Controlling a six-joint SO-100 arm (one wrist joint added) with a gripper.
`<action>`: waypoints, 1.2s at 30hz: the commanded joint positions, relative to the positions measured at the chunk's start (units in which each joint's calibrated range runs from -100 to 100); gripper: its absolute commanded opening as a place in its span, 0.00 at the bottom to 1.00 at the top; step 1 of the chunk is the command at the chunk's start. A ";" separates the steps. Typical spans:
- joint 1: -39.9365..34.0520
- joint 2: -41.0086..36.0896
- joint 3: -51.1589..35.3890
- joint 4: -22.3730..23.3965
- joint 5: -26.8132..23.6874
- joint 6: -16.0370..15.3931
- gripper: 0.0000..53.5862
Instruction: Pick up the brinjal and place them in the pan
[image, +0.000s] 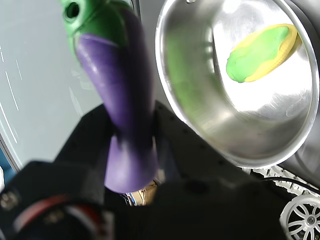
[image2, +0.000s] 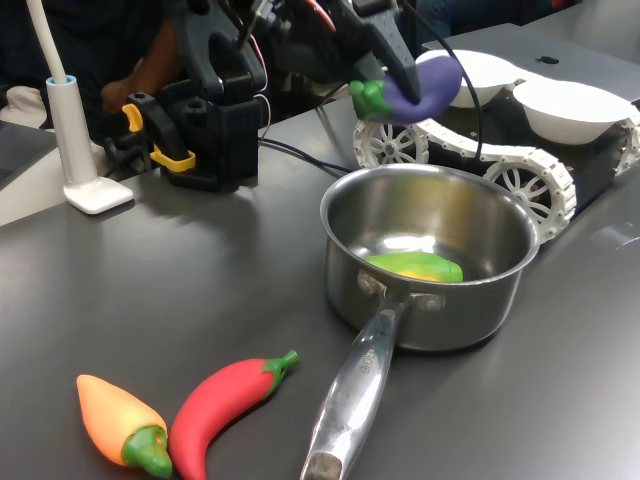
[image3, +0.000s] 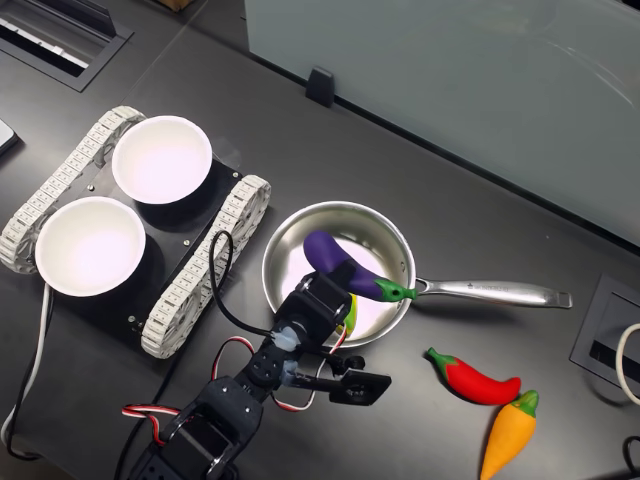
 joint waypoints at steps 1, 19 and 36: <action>-1.31 0.27 -0.29 -3.96 -0.10 0.40 0.02; -1.31 3.39 2.89 -6.86 -0.24 0.40 0.02; -1.88 4.23 8.98 -12.58 0.29 0.40 0.01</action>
